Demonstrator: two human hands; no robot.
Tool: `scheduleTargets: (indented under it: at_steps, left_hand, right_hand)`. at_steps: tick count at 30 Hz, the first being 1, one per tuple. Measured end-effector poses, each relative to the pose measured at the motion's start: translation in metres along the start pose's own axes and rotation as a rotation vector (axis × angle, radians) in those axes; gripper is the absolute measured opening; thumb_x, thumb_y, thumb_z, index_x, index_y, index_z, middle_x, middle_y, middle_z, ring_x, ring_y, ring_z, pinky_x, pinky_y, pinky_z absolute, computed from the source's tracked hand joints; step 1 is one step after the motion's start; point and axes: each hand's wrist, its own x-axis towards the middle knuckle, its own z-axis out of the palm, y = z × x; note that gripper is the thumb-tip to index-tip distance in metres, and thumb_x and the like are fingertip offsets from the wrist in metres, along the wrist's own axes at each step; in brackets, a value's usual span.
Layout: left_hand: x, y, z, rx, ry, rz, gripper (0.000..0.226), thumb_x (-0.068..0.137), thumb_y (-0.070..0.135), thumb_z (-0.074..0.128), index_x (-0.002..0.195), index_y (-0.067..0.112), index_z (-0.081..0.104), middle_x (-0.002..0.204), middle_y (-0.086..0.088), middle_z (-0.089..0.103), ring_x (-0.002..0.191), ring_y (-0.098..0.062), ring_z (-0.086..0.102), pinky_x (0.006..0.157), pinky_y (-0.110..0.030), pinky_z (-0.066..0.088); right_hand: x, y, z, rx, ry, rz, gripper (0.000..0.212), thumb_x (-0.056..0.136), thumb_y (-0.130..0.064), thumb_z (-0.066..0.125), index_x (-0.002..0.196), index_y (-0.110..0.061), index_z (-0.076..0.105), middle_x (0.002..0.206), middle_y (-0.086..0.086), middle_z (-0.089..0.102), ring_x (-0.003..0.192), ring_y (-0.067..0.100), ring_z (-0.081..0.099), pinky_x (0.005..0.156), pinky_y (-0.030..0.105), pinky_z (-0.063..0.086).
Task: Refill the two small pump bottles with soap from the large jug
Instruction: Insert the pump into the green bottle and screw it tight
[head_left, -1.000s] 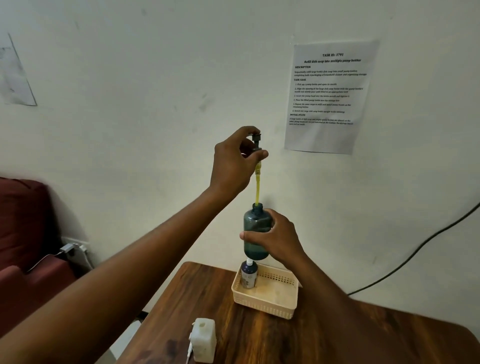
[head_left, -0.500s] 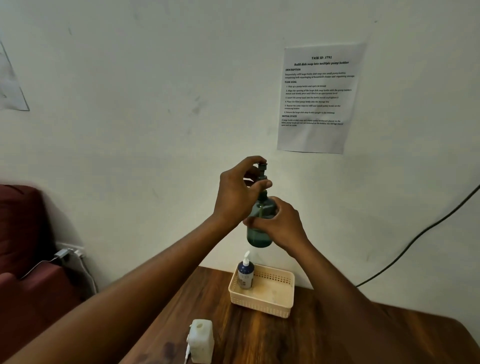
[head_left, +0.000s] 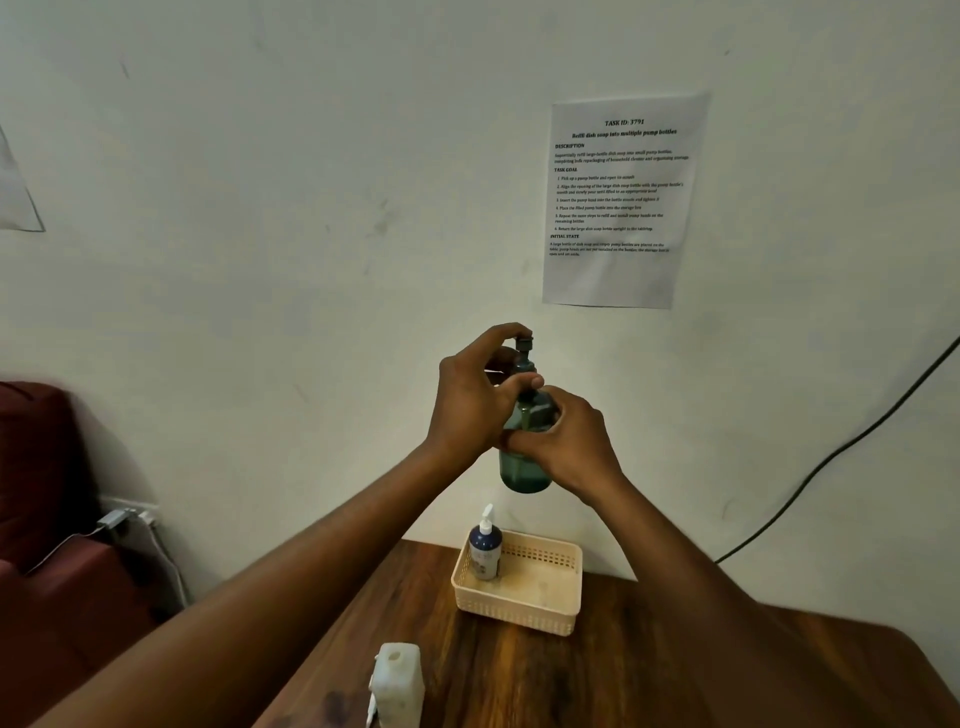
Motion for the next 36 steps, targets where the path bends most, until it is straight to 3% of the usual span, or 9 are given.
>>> scheduleTargets:
  at_steps: [4, 8, 13, 17, 21, 25, 28, 30, 36]
  left_hand:
    - [0.002, 0.007, 0.001, 0.002, -0.042, 0.008, 0.049, 0.085, 0.008, 0.082, 0.129, 0.020, 0.065, 0.095, -0.001, 0.074, 0.090, -0.016, 0.074, 0.088, -0.038, 0.062]
    - [0.007, 0.013, -0.003, 0.028, -0.065, 0.025, 0.071, 0.082, 0.022, 0.087, 0.143, 0.027, 0.051, 0.104, 0.001, 0.069, 0.098, -0.014, 0.068, 0.087, -0.028, 0.059]
    - [0.018, 0.022, 0.001, 0.038, -0.067, -0.038, 0.082, 0.073, 0.022, 0.094, 0.141, 0.028, 0.050, 0.086, -0.002, 0.067, 0.079, -0.013, 0.066, 0.076, -0.022, 0.058]
    - [0.025, 0.022, -0.005, -0.041, -0.188, -0.111, 0.071, 0.080, 0.002, 0.085, 0.139, 0.026, 0.051, 0.088, 0.002, 0.074, 0.082, -0.008, 0.074, 0.081, -0.020, 0.061]
    - [0.030, 0.022, -0.012, -0.199, -0.382, -0.192, 0.060, 0.094, -0.012, 0.062, 0.144, 0.015, 0.045, 0.108, -0.008, 0.079, 0.102, -0.018, 0.077, 0.095, -0.033, 0.059]
    - [0.032, 0.023, -0.011, -0.124, -0.381, -0.170, 0.042, 0.089, 0.005, 0.077, 0.127, 0.014, 0.061, 0.107, -0.001, 0.077, 0.098, -0.008, 0.074, 0.089, -0.025, 0.060]
    - [0.031, 0.025, -0.004, -0.025, -0.240, -0.143, 0.029, 0.078, 0.028, 0.089, 0.095, 0.011, 0.073, 0.090, -0.005, 0.076, 0.087, -0.019, 0.074, 0.077, -0.027, 0.059]
    - [0.033, 0.025, -0.001, -0.028, -0.222, -0.154, 0.024, 0.077, 0.026, 0.090, 0.089, 0.010, 0.077, 0.085, -0.006, 0.078, 0.083, -0.021, 0.075, 0.074, -0.028, 0.059]
    - [0.042, 0.018, -0.012, -0.249, -0.553, -0.223, 0.024, 0.097, -0.003, 0.063, 0.118, 0.003, 0.073, 0.116, -0.008, 0.078, 0.113, -0.014, 0.072, 0.100, -0.022, 0.053]
  right_hand:
    - [-0.001, 0.000, -0.004, -0.002, 0.014, 0.002, 0.068, 0.067, -0.050, 0.086, 0.124, -0.029, 0.057, 0.119, -0.005, 0.065, 0.096, 0.010, 0.056, 0.075, 0.022, 0.044]
    - [0.000, -0.002, -0.009, -0.005, 0.027, 0.005, 0.068, 0.067, -0.053, 0.085, 0.124, -0.030, 0.056, 0.121, -0.005, 0.064, 0.095, 0.011, 0.056, 0.074, 0.020, 0.044]
    - [0.000, -0.006, -0.011, 0.009, 0.023, 0.016, 0.075, 0.065, -0.057, 0.085, 0.128, -0.029, 0.055, 0.121, -0.007, 0.063, 0.098, 0.010, 0.056, 0.079, 0.023, 0.047]
    - [-0.003, -0.006, -0.016, 0.056, 0.008, 0.028, 0.070, 0.065, -0.055, 0.086, 0.123, -0.031, 0.055, 0.113, -0.012, 0.059, 0.098, 0.012, 0.058, 0.068, 0.017, 0.046]
    - [-0.005, -0.002, -0.020, 0.072, -0.002, 0.025, 0.070, 0.064, -0.053, 0.086, 0.123, -0.029, 0.057, 0.114, -0.007, 0.063, 0.100, 0.016, 0.061, 0.080, 0.028, 0.055]
    - [-0.004, -0.005, -0.024, 0.086, 0.003, 0.024, 0.069, 0.065, -0.052, 0.086, 0.124, -0.029, 0.056, 0.115, -0.007, 0.062, 0.100, 0.016, 0.060, 0.072, 0.022, 0.052]
    - [-0.002, -0.008, -0.026, 0.057, 0.014, 0.010, 0.068, 0.065, -0.053, 0.085, 0.123, -0.032, 0.055, 0.113, -0.010, 0.060, 0.099, 0.015, 0.060, 0.073, 0.022, 0.050]
    - [-0.003, -0.009, -0.027, 0.064, 0.016, 0.011, 0.068, 0.064, -0.053, 0.085, 0.121, -0.033, 0.055, 0.112, -0.011, 0.060, 0.098, 0.014, 0.060, 0.073, 0.022, 0.050]
    - [-0.007, -0.005, -0.033, 0.118, -0.018, 0.019, 0.066, 0.062, -0.051, 0.087, 0.118, -0.032, 0.058, 0.108, -0.012, 0.062, 0.094, 0.010, 0.060, 0.069, 0.021, 0.050]
